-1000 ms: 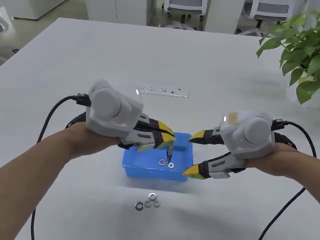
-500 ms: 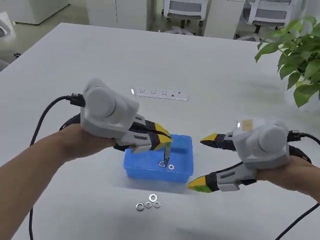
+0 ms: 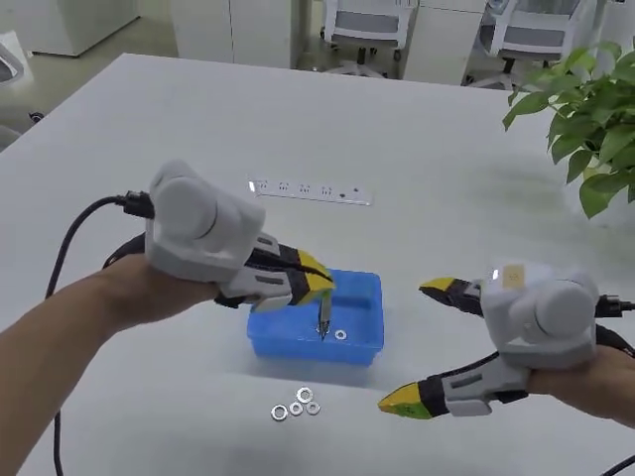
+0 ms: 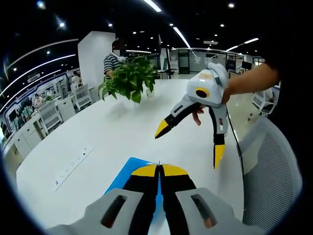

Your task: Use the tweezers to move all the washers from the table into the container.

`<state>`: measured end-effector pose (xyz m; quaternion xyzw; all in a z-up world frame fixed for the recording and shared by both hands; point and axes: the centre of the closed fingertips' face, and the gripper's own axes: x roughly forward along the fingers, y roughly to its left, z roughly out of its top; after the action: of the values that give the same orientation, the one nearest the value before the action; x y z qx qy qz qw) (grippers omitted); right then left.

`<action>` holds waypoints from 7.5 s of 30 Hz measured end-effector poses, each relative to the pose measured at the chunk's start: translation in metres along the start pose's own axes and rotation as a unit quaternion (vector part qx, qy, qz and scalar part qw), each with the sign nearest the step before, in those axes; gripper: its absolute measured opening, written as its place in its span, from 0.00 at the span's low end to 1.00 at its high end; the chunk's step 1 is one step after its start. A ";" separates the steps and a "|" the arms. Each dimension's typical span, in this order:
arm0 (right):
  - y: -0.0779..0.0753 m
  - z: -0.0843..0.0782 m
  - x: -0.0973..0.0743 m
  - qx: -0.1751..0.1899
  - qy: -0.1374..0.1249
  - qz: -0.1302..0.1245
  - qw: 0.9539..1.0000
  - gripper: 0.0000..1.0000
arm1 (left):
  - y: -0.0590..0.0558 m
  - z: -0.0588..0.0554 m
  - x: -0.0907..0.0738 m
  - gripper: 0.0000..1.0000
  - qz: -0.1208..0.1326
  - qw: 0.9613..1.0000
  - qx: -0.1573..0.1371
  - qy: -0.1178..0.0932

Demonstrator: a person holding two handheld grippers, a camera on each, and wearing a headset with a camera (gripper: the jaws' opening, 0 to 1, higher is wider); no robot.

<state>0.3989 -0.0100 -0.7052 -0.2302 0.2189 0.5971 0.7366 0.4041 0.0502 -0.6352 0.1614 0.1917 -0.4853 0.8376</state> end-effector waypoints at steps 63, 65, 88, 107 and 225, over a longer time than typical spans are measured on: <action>0.037 -0.022 0.011 0.000 0.033 0.039 0.999 0.97 | -0.050 -0.057 0.011 0.05 -0.034 0.999 -0.035 0.020; 0.039 -0.021 0.012 -0.001 0.033 0.043 0.999 0.96 | -0.051 -0.058 0.012 0.05 -0.035 0.999 -0.034 0.018; 0.060 -0.009 0.039 -0.079 0.030 0.117 0.990 0.66 | -0.057 -0.058 0.010 0.05 -0.045 0.999 -0.022 0.018; 0.068 -0.005 0.068 -0.158 0.046 0.166 0.972 0.31 | -0.057 -0.059 0.009 0.05 -0.047 0.998 -0.024 0.019; 0.015 0.056 0.062 -0.229 0.051 0.170 0.957 0.09 | -0.043 -0.075 -0.034 0.99 0.020 0.997 -0.070 -0.015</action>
<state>0.3989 0.0745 -0.6989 -0.3826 0.1494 0.7354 0.5390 0.3383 0.0892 -0.6878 0.0987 0.2098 -0.4560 0.8592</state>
